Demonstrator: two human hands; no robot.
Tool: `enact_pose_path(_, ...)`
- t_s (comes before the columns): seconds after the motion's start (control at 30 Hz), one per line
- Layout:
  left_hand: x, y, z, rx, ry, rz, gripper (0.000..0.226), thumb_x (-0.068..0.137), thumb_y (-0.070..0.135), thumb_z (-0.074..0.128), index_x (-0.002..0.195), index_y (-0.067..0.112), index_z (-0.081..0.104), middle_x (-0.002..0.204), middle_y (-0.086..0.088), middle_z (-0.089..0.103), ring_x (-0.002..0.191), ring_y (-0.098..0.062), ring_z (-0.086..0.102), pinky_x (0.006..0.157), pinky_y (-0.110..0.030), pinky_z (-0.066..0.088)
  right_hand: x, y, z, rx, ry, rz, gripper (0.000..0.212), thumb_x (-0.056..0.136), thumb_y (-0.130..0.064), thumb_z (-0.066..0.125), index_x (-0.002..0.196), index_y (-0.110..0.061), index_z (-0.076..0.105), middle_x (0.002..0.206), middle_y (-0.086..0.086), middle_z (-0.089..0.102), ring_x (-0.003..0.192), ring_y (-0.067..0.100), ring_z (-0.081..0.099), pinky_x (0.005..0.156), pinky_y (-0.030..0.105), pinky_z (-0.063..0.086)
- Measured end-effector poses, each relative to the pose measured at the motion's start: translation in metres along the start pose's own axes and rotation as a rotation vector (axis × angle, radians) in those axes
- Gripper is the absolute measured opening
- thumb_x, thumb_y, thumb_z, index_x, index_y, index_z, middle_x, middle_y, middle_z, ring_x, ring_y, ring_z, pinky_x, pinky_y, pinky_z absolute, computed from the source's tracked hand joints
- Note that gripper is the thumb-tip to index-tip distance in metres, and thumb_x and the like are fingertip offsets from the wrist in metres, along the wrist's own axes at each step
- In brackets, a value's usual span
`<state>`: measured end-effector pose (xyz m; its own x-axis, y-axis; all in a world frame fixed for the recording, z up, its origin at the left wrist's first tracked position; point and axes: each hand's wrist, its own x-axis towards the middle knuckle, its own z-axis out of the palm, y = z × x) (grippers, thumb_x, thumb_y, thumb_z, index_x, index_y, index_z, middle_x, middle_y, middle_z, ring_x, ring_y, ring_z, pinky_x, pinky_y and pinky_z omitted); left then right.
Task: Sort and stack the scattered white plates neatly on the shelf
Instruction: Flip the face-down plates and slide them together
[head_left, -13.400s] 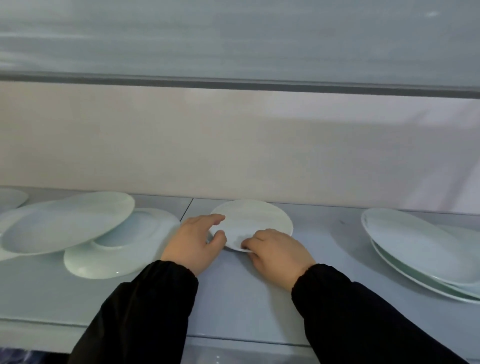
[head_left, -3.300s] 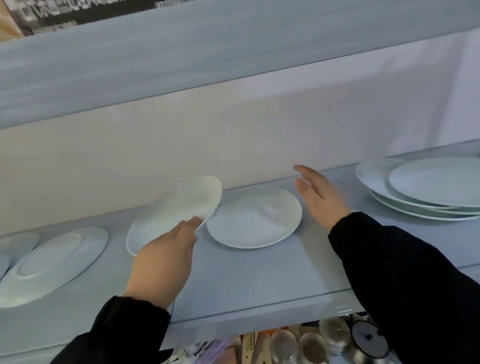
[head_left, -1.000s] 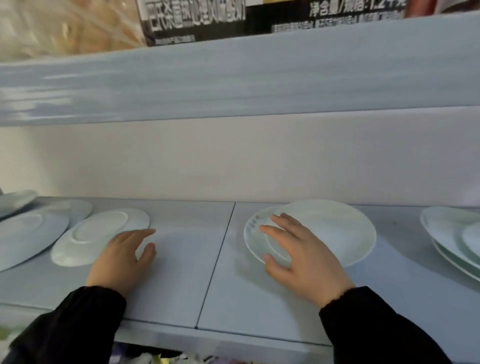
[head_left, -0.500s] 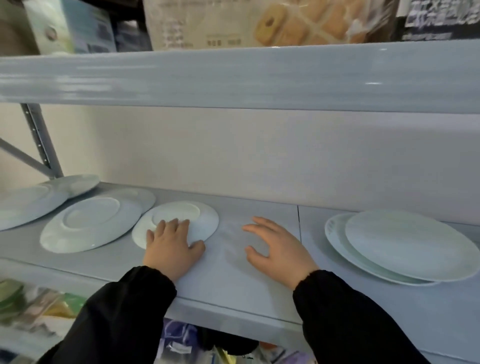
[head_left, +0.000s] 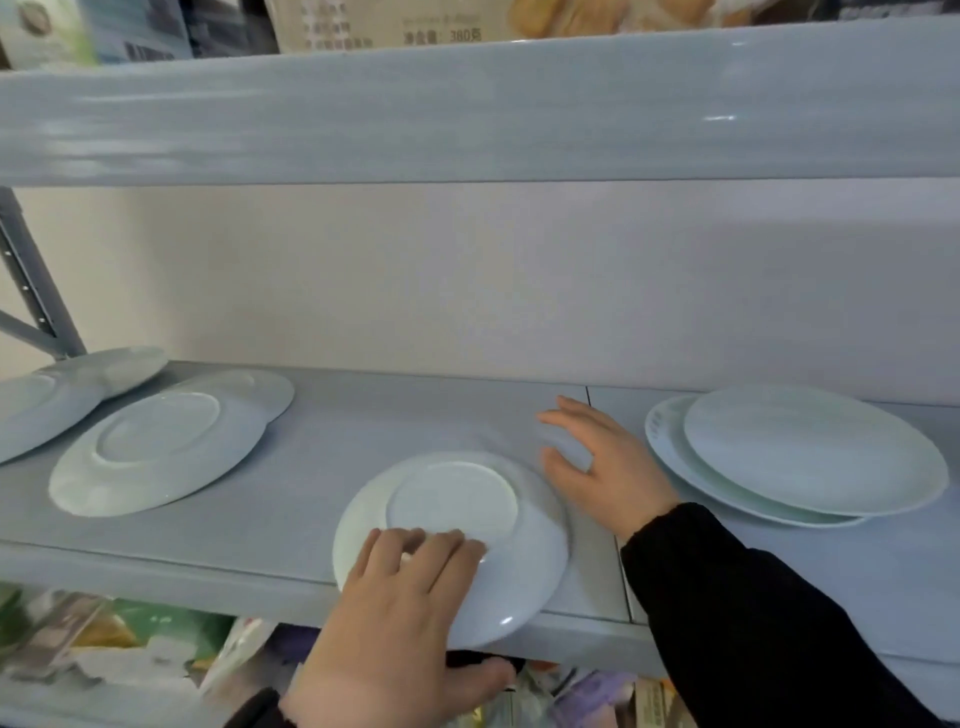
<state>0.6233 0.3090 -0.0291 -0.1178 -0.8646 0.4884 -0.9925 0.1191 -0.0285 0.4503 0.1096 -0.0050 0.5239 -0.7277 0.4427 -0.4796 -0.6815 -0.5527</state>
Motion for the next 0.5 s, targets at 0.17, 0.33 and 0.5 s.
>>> enact_pose_path(0.17, -0.013, 0.003, 0.013, 0.151, 0.175, 0.115, 0.043, 0.084, 0.015, 0.031, 0.118, 0.013, 0.057, 0.109, -0.004, 0.070, 0.076, -0.038, 0.064, 0.071, -0.051, 0.055, 0.000, -0.001, 0.000, 0.003, -0.004, -0.022, 0.062, 0.077, -0.061, 0.041, 0.131, -0.036, 0.057, 0.149, -0.009, 0.043, 0.137, 0.002, 0.036, 0.114, 0.028, 0.029)
enact_pose_path(0.33, -0.021, 0.003, 0.008, 0.231, 0.101, 0.127, 0.048, 0.089, 0.009, 0.018, 0.123, 0.010, 0.052, 0.110, -0.008, 0.070, 0.081, -0.039, 0.066, 0.071, -0.052, 0.056, -0.005, -0.003, -0.004, 0.029, 0.026, -0.050, 0.059, 0.078, -0.059, 0.044, 0.131, -0.036, 0.056, 0.150, -0.011, 0.041, 0.137, 0.001, 0.035, 0.114, 0.029, 0.030)
enact_pose_path(0.5, 0.011, -0.009, -0.038, 0.076, 0.228, 0.026, 0.065, 0.066, 0.004, 0.039, 0.128, 0.009, 0.058, 0.115, -0.006, 0.066, 0.094, -0.027, 0.057, 0.079, -0.031, 0.047, -0.024, 0.010, -0.037, 0.014, 0.139, -0.093, 0.052, 0.083, -0.054, 0.048, 0.132, -0.038, 0.055, 0.153, -0.015, 0.035, 0.139, -0.004, 0.029, 0.111, 0.018, 0.026)
